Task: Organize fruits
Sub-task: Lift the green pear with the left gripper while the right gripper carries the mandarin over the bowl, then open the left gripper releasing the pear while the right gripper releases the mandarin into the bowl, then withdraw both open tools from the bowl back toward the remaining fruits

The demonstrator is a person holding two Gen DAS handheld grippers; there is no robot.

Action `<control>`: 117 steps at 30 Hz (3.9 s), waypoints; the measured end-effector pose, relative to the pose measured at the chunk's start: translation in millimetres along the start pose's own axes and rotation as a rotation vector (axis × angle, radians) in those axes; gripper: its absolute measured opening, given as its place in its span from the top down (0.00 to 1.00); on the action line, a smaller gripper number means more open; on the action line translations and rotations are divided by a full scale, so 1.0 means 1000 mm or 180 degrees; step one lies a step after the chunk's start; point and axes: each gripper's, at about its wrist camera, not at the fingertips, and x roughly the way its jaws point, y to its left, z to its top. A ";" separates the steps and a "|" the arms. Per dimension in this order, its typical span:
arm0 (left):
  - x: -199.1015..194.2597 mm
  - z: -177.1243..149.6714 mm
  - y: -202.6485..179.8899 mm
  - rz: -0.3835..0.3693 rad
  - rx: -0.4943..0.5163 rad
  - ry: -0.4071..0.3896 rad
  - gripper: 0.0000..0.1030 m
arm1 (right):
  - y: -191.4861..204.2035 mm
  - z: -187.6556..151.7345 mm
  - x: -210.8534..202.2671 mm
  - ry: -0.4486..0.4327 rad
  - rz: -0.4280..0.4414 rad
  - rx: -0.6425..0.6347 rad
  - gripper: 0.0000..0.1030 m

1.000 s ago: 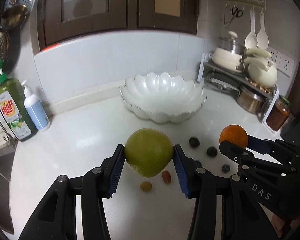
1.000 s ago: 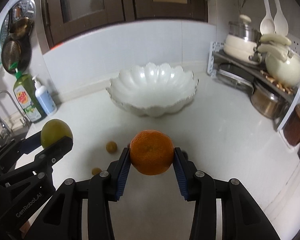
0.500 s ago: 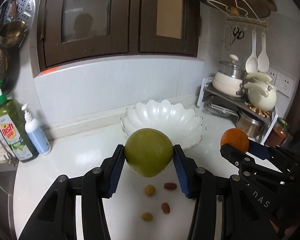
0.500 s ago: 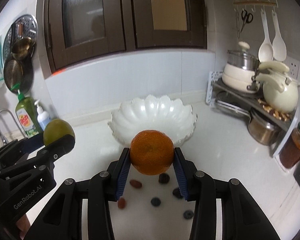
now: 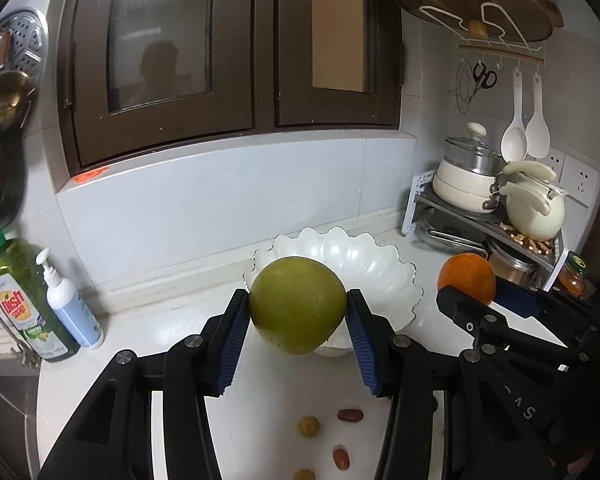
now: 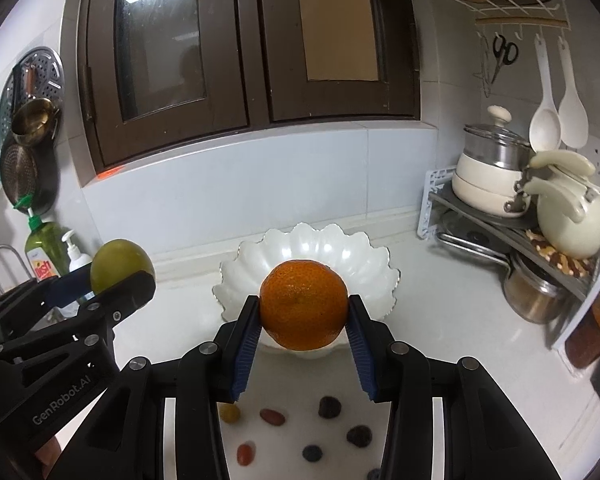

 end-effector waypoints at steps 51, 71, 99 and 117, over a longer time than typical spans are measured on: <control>0.271 0.050 -0.004 -0.0096 -0.0091 0.1611 0.53 | -0.049 0.061 0.269 0.1704 -0.0045 0.0030 0.58; 0.320 0.025 -0.009 0.0033 -0.0071 0.2074 0.53 | -0.056 0.039 0.311 0.2075 -0.0173 -0.0088 0.57; 0.233 0.055 -0.001 0.0349 0.0086 0.1453 0.36 | -0.053 0.056 0.240 0.1618 -0.0279 -0.0201 0.47; 0.137 0.057 0.007 0.0204 0.0024 0.0989 0.35 | -0.040 0.064 0.131 0.1021 -0.0220 -0.0110 0.47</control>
